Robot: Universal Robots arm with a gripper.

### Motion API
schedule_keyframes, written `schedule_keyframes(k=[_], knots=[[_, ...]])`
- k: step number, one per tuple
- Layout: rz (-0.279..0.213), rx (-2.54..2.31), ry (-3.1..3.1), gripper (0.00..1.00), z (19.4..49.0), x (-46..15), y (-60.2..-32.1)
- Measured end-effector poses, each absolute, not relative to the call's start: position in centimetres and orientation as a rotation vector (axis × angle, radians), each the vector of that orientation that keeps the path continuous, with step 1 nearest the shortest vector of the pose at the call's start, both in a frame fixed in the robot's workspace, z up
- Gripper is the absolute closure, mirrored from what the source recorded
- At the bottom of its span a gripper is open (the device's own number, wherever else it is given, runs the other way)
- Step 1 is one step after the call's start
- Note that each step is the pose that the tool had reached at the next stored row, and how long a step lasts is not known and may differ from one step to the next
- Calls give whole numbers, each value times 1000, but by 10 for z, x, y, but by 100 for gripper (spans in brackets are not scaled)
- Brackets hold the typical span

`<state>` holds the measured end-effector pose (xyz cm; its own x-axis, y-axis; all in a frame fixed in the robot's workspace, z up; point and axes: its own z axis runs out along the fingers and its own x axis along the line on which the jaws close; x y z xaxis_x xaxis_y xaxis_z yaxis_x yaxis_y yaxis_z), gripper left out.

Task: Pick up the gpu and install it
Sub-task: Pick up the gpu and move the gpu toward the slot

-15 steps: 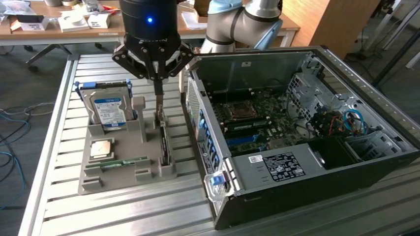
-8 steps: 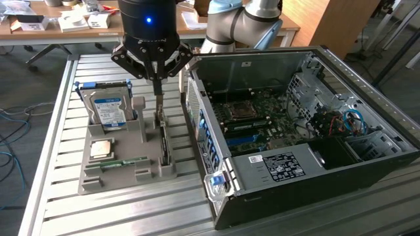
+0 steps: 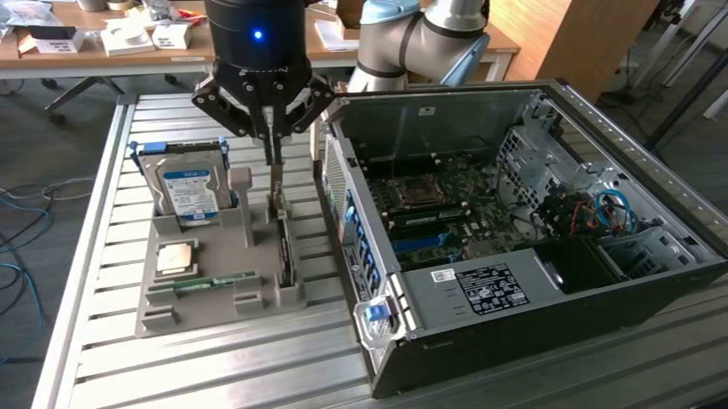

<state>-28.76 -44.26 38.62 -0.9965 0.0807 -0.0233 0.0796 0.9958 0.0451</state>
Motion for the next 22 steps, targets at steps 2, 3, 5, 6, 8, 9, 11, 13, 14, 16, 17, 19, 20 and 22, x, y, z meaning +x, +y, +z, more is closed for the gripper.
schedule_keyframes(k=[2, 3, 5, 6, 8, 9, 11, 13, 14, 16, 17, 19, 20, 22], knots=[[69, 125, 3113, 77, 386, -288, -443], [69, 125, 3113, 71, 386, -288, -443], [69, 125, 3113, 65, 386, -288, -443], [69, 125, 3113, 65, 386, -288, -443], [69, 125, 3113, 58, 386, -288, -443], [69, 125, 3113, 58, 386, -288, -443], [69, 125, 3113, 58, 386, -288, -443], [69, 125, 3113, 58, 386, -288, -443], [69, 125, 3113, 58, 386, -288, -443], [69, 125, 3113, 58, 384, -288, -443], [69, 125, 3113, 58, 383, -288, -443], [69, 125, 3113, 58, 381, -288, -443], [69, 125, 3113, 58, 379, -288, -443], [69, 125, 3113, 58, 376, -288, -443]])
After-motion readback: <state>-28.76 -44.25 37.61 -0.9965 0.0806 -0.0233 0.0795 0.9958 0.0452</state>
